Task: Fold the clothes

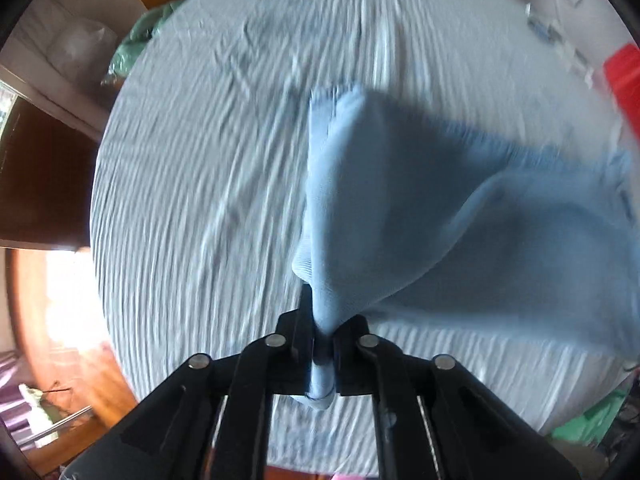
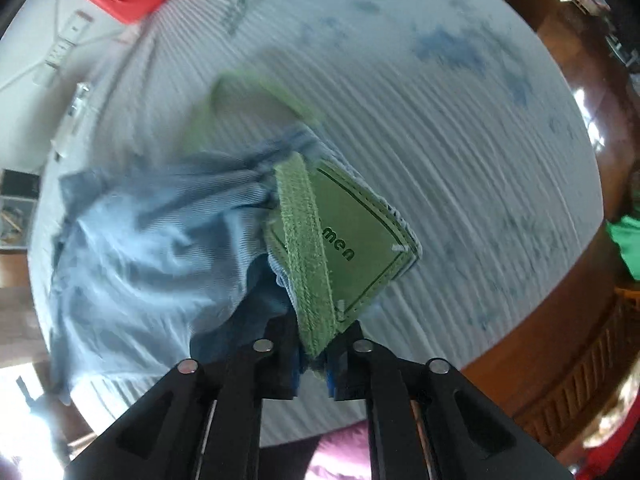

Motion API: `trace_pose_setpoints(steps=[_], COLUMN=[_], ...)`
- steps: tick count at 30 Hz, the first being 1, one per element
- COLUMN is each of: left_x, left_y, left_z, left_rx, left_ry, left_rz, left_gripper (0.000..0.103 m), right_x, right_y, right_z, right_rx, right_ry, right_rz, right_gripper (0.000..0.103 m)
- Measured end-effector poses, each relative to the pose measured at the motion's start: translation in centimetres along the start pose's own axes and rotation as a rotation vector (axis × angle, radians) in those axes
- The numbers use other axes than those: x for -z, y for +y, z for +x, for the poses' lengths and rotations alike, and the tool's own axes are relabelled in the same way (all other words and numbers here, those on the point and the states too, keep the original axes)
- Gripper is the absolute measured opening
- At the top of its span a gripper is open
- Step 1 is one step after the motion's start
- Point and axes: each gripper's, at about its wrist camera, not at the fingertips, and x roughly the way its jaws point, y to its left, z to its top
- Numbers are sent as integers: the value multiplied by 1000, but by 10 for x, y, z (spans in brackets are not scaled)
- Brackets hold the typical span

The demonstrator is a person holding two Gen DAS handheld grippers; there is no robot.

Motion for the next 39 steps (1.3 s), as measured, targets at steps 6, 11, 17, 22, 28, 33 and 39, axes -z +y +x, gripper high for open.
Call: trace_pose_setpoints(steps=[6,11,17,22,28,33,39], left_x=[-8,-38,-82,-113,-121,-93,-87], left_y=[-8,-23,-86,-162,-228,-257,-255], left_z=[-51,-90,-74,-19,44,53,22], left_rx=[-15,5,108,157,151,151,131], left_ry=[-113,-253,-276,-202,-57,-30,-108], left_rz=[10,32,137,238,330,446,433], left_gripper=[16,67,68,68,68,53,8], right_x=[-8,-19,-20,-21,-56,-84,-81], right_y=[12,31,21,17,27,44,61], right_z=[-30,-55,-53,-57,-31,13,24], right_rx=[41,37,30,15,-25,36,90], right_ry=[-75,-135,-119,-174,-168,-111,-85], right_rz=[-75,-117,-95,-41,0,-12,-75], right_gripper=[40,43,59,59,59,78,63])
